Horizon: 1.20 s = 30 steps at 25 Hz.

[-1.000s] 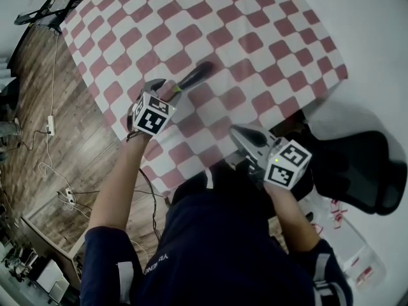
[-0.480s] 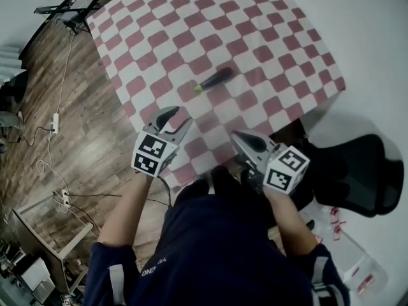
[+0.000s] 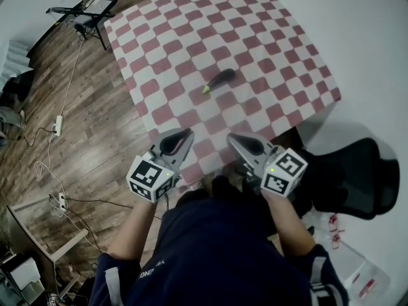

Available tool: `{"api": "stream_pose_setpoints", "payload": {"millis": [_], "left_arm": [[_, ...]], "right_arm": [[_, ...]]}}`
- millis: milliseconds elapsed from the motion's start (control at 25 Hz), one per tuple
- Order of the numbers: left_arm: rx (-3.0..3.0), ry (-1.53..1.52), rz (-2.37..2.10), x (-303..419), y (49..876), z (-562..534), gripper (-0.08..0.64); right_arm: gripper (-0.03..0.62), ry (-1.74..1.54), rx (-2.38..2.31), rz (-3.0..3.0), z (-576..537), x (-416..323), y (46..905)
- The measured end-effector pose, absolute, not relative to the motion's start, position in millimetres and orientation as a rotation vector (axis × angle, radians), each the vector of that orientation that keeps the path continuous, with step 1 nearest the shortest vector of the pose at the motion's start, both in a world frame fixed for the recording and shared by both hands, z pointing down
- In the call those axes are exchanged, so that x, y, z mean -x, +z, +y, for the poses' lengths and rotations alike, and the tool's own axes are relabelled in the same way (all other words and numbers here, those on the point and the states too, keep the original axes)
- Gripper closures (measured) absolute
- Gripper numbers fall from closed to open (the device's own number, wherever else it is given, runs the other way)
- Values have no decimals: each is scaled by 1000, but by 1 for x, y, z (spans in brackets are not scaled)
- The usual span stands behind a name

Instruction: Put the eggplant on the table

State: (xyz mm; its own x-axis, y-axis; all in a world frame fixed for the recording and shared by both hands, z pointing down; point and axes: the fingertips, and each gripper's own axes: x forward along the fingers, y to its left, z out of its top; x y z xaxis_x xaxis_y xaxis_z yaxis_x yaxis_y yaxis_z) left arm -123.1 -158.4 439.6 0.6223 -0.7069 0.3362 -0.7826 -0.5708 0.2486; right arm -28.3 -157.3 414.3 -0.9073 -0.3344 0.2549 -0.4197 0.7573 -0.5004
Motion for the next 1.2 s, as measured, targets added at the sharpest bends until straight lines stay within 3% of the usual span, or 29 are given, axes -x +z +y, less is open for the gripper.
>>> {"api": "stream_pose_setpoints", "payload": {"millis": [1200], "left_arm": [[-2524, 119, -1215, 141, 389, -127, 531]], "right_arm": [[577, 672, -614, -2829, -125, 55, 386]]}}
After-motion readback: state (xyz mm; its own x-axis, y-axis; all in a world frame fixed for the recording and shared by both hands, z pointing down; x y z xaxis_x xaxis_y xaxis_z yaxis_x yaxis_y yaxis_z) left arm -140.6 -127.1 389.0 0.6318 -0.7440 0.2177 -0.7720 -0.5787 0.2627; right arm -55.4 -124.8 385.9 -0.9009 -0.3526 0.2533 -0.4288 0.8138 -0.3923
